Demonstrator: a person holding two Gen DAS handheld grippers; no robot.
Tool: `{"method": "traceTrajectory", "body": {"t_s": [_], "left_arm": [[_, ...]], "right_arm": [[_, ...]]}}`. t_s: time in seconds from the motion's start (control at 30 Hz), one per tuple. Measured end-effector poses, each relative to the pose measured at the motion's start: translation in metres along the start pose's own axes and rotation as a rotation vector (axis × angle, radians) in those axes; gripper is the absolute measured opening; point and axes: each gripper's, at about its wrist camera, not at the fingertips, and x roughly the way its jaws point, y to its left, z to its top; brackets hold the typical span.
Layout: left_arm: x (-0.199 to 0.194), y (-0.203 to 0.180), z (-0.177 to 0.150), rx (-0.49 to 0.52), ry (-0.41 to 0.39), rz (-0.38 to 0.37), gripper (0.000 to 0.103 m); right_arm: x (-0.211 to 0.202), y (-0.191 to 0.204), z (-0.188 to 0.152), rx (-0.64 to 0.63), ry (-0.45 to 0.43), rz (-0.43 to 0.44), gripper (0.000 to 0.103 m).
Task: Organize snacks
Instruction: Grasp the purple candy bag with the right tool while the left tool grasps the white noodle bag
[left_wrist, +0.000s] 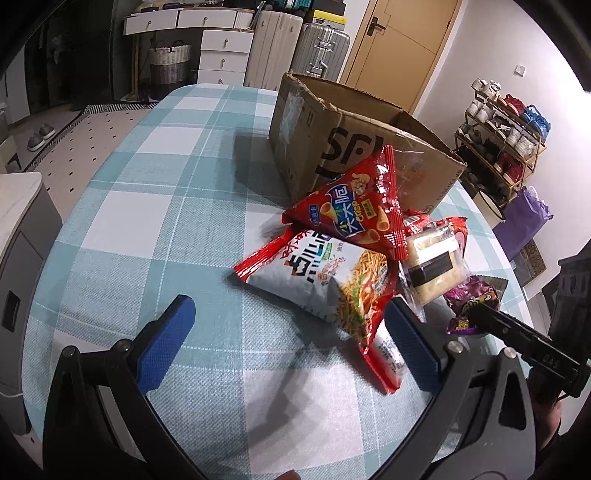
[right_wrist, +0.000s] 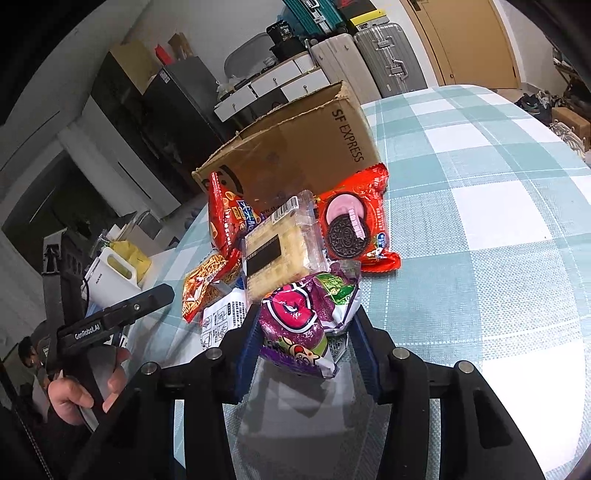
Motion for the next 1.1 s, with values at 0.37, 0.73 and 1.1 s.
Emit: {"method": "traceTrajectory", "body": {"t_s": [0.37, 0.73, 1.1], "left_arm": [[0.025, -0.006, 0.016, 0.021, 0.05, -0.009, 0.102], [0.055, -0.009, 0.026, 0.01, 0.07, -0.031, 0.099], [0.062, -0.006, 0.025, 0.04, 0.069, -0.09, 0.082]], "right_arm": [[-0.007, -0.007, -0.001, 0.016, -0.017, 0.015, 0.047], [-0.011, -0.017, -0.003, 0.044, -0.024, 0.024, 0.047], [-0.009, -0.022, -0.003, 0.053, -0.018, 0.025, 0.047]]}}
